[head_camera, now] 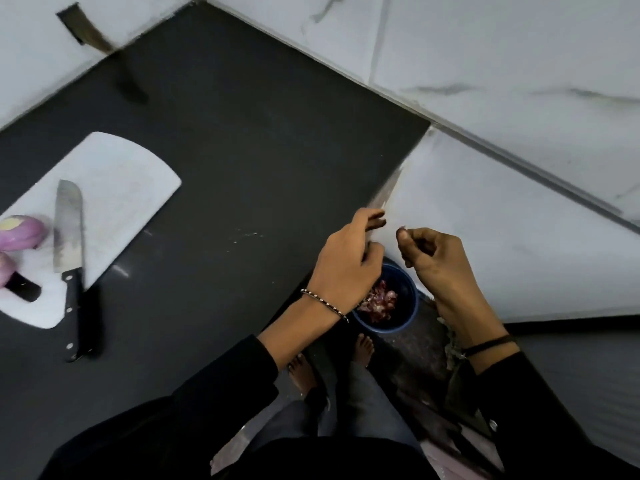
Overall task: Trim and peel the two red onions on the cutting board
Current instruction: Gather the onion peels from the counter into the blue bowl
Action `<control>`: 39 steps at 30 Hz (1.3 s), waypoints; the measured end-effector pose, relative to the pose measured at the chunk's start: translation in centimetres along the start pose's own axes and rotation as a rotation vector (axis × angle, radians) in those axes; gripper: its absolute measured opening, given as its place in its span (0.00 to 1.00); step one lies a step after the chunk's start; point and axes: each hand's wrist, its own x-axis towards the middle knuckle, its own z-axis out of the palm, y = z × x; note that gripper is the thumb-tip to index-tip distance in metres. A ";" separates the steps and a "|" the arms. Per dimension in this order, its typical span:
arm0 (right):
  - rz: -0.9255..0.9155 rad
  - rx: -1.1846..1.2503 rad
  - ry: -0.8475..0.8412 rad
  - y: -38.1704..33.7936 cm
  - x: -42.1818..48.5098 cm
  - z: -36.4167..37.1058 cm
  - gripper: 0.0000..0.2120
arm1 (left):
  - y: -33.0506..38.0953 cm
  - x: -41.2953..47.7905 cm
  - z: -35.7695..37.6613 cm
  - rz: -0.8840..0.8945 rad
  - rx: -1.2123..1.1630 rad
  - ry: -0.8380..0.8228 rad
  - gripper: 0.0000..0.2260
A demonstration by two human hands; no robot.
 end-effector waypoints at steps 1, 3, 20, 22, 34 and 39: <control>0.028 -0.019 0.012 1.4 0.3 -0.6 0.10 | -0.2 0.2 1.2 0.005 0.002 -0.028 0.19; 0.093 -0.071 0.024 4.6 1.1 -1.5 0.12 | -1.1 0.8 4.0 -0.018 0.010 -0.091 0.19; 0.374 -0.534 -0.021 26.0 11.8 1.0 0.09 | -18.5 7.2 21.5 -0.620 0.235 -0.371 0.20; 0.365 -0.577 -0.047 27.1 12.5 1.3 0.11 | -19.8 7.8 22.4 -0.646 0.234 -0.383 0.20; 0.340 -0.701 -0.136 28.3 14.7 1.8 0.12 | -22.2 9.4 24.7 -0.623 0.279 -0.456 0.18; 0.356 -0.701 -0.145 28.3 15.2 1.8 0.12 | -22.1 9.5 24.6 -0.600 0.264 -0.431 0.17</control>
